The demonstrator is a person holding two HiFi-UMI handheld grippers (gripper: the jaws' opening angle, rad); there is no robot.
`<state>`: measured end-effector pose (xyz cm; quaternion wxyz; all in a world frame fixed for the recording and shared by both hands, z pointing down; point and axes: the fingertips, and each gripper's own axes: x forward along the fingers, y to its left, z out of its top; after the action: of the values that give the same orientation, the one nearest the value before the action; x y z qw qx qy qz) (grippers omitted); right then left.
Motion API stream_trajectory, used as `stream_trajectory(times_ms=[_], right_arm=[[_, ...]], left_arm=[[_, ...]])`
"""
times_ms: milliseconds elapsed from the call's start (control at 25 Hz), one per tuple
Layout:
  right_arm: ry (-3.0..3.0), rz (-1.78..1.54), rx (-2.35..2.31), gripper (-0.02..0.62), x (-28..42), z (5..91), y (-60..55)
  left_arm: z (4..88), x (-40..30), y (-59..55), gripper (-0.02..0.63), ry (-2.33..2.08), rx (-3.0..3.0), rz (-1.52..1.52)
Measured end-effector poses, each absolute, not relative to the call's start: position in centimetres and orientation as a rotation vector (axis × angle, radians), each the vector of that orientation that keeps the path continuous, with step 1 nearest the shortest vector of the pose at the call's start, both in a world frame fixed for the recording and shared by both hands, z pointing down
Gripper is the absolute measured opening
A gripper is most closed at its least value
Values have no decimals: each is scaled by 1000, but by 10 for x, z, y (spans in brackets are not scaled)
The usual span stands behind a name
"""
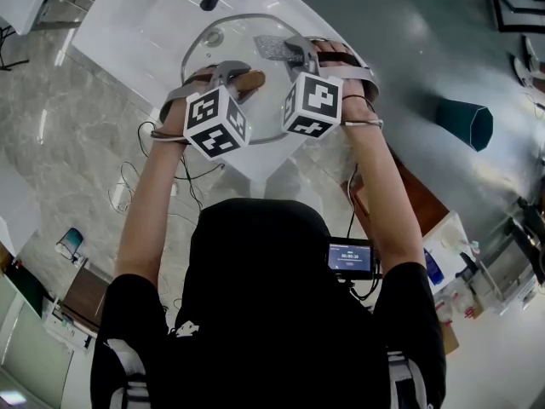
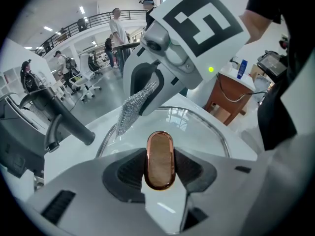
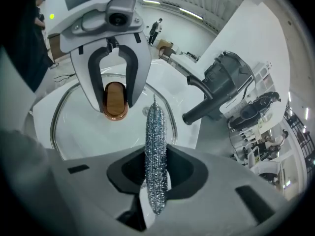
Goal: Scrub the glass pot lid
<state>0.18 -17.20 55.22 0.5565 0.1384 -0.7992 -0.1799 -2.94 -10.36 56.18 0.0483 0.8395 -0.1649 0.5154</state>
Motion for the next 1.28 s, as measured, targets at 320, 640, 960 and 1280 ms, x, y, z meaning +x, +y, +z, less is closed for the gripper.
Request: stream_trajectory(times_ms=[320, 640, 960, 1280], right_arm=[[-1848, -507, 282, 69, -9, 560, -178], [-1840, -516, 246, 69, -11, 566, -176], [-1824, -510, 241, 72, -9, 570, -174], [-1833, -464, 248, 72, -5, 571, -167]], left_arm=[[561, -28, -103, 169, -510, 2560, 1556], [563, -29, -104, 169, -512, 2560, 1542], [563, -28, -104, 169, -515, 2556, 1547], [562, -29, -104, 169, -527, 2552, 1539]])
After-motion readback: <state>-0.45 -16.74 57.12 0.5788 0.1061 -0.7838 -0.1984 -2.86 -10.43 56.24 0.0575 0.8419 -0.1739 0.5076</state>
